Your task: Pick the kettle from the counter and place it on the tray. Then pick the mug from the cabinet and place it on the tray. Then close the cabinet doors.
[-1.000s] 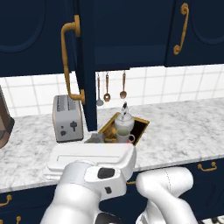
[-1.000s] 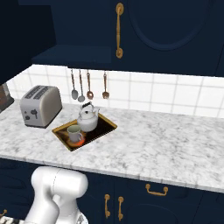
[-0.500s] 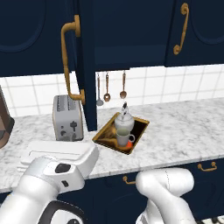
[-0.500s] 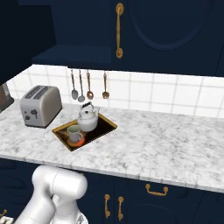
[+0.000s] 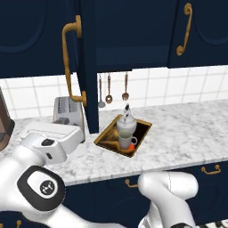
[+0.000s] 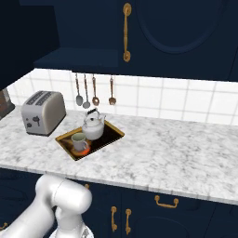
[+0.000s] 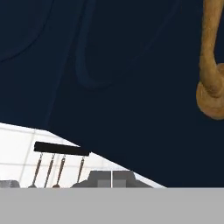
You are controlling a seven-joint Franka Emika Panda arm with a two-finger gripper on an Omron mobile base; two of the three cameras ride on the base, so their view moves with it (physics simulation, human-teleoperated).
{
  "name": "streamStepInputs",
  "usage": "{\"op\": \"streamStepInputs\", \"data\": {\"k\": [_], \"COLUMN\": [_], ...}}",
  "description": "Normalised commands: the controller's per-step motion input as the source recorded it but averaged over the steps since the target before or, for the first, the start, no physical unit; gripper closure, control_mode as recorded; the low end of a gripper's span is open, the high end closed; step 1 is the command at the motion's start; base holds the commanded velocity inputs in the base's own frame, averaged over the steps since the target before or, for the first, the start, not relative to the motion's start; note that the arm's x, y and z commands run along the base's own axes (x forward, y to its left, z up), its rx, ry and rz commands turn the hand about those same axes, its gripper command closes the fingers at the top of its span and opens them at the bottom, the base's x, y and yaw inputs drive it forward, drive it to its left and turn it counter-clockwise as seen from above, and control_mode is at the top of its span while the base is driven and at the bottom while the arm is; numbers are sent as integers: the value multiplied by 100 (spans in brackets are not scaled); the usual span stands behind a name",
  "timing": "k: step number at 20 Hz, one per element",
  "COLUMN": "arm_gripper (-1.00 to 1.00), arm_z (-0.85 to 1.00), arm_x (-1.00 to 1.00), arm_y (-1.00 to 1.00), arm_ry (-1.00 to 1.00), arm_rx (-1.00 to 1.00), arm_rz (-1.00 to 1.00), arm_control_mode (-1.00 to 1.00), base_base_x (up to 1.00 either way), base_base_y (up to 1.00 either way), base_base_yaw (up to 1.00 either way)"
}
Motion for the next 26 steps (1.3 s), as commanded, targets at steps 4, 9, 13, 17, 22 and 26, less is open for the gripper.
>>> {"op": "streamStepInputs", "data": {"k": [4, 9, 13, 17, 22, 26], "arm_gripper": [100, 100, 100, 100, 100, 100], "arm_z": [0, 3, 8, 27, 27, 30], "arm_x": [82, 63, 14, 0, 10, 21], "arm_y": [-7, -45, -81, -75, -64, -53], "arm_ry": [0, 0, 0, 0, 0, -2], "arm_rx": [0, 0, 0, 0, 0, 0], "arm_rz": [-6, 0, 0, 0, 0, 0], "arm_control_mode": [-100, -100, -100, -100, -100, -100], "base_base_x": [0, 0, 0, 0, 0, 0], "base_base_y": [0, 0, 0, 0, 0, 0], "base_base_yaw": [0, 0, 0, 0, 0, 0]}}
